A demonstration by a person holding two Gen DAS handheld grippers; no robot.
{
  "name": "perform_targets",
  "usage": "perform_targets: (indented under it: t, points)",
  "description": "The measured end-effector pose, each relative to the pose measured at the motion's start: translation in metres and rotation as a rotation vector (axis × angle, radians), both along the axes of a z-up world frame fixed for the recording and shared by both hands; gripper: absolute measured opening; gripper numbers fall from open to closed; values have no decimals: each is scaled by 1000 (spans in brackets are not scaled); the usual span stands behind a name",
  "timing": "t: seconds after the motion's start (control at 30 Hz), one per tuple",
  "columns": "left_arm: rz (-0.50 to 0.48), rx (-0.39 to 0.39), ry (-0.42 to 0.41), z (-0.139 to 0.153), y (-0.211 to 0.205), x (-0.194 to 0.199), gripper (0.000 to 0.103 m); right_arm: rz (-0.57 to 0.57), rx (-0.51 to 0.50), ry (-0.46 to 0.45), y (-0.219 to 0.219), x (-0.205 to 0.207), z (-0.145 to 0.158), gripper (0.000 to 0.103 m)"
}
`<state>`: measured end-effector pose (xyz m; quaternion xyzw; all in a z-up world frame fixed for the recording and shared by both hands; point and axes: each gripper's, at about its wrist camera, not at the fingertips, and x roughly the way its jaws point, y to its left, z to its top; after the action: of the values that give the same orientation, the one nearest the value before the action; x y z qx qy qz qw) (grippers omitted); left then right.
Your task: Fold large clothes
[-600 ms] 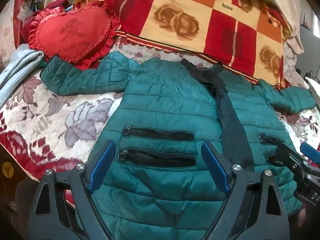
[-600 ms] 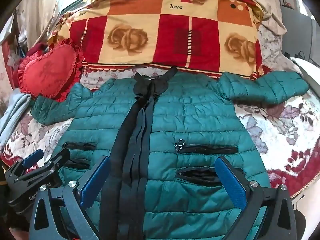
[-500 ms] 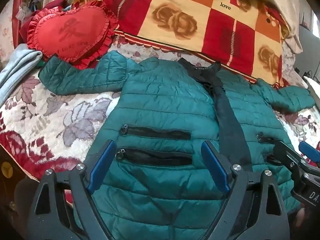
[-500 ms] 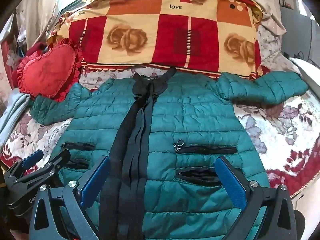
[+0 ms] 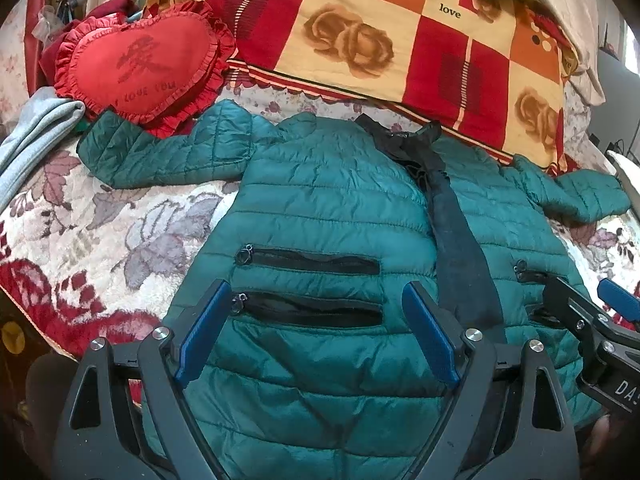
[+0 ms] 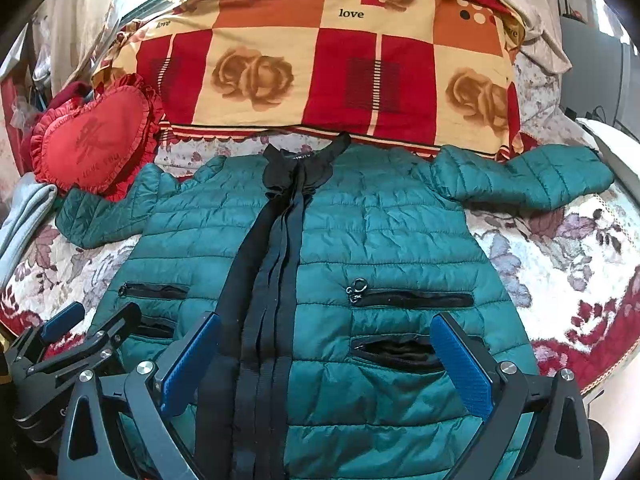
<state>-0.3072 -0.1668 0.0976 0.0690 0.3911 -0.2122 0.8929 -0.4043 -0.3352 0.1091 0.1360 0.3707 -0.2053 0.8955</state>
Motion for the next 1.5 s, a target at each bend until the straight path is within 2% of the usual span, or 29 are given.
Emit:
perform_targets:
  t: [0.33,0.37,1.13,1.5]
  points:
    - [-1,3,1,-2,-1,0,87,-9,47,4,-1,2,-3,103]
    - [-1,4,0,-2,-1,0,87,-3,16,-4,0,2,-4,103]
    - [-1,12,-2,-5,0,0,87,-2,6,13,0,3,-6,103]
    - [-4,15,-3,-6,1,0,87,0,-1,-7,0,2,-8,103]
